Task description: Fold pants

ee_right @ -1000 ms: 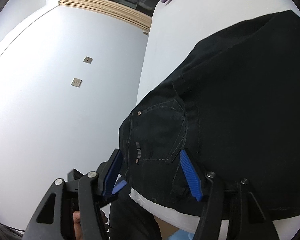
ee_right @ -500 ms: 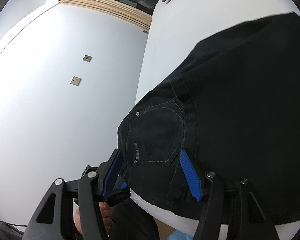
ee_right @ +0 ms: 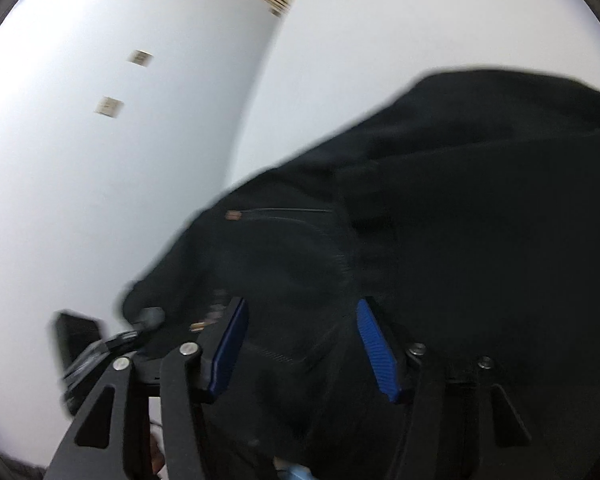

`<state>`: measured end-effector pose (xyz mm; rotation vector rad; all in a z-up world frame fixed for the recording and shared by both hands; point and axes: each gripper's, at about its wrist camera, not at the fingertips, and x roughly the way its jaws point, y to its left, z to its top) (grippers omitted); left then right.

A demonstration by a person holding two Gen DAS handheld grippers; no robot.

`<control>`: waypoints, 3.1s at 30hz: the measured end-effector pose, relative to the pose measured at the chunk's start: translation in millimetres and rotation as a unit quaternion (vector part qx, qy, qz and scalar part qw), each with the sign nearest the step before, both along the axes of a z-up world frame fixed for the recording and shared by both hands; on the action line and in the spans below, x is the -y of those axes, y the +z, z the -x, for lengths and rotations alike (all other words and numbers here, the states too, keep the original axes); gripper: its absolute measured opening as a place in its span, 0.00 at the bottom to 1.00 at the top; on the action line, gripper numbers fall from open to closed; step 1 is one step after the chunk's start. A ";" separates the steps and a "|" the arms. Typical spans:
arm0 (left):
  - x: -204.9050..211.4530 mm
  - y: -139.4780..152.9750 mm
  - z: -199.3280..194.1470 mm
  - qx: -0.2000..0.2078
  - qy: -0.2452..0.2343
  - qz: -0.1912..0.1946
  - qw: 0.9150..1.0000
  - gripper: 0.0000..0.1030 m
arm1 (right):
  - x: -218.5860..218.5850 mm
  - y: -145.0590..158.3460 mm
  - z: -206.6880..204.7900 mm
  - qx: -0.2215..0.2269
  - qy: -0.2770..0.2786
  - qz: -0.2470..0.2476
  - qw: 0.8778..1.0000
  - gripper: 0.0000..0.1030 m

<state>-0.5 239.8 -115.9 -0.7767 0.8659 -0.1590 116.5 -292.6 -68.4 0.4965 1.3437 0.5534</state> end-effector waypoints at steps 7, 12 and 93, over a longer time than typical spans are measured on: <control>46.8 21.2 -17.0 0.039 -0.048 -0.094 0.994 0.11 | 15.0 -27.3 -15.4 -0.045 -0.032 0.052 0.997 0.00; 81.5 36.9 -21.5 0.060 -0.088 -0.140 0.984 0.11 | 20.2 -34.5 -13.9 -0.051 -0.033 0.051 0.997 0.00; 408.9 -57.7 -112.4 0.032 -0.404 -0.253 0.878 0.02 | 231.6 -26.5 105.9 -0.006 -0.242 -0.104 0.965 0.14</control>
